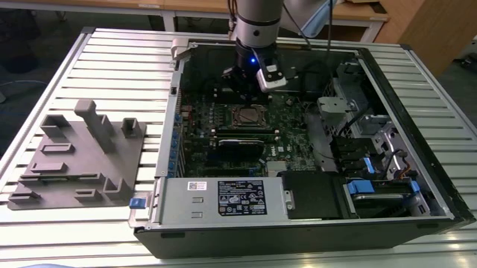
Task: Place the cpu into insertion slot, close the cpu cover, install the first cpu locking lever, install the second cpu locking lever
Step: 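Install the first cpu locking lever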
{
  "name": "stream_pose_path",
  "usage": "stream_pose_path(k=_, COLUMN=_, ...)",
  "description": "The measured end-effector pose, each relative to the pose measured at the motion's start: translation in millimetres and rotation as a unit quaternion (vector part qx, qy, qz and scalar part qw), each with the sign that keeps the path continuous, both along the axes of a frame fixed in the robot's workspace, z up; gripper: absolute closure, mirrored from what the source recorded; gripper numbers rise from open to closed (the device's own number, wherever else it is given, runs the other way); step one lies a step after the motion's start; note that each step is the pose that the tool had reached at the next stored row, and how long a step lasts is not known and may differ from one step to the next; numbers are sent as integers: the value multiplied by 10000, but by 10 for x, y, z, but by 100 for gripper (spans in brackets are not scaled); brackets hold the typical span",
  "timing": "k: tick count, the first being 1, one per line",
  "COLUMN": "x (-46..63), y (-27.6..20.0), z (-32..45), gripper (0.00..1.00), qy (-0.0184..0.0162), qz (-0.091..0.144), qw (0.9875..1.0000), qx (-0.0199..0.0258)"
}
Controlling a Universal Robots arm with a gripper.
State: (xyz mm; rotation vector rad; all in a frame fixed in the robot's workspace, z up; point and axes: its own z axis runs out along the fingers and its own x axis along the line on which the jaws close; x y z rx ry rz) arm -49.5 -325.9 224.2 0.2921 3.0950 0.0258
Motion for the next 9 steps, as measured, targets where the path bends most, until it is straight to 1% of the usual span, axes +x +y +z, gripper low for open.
stream_pose_path(k=8, x=22, y=-7, z=-2, gripper=89, qy=1, qz=0, qw=10000, qx=0)
stream_pose_path(k=9, x=22, y=-13, z=-2, gripper=89, qy=1, qz=1, qw=10000, qx=0)
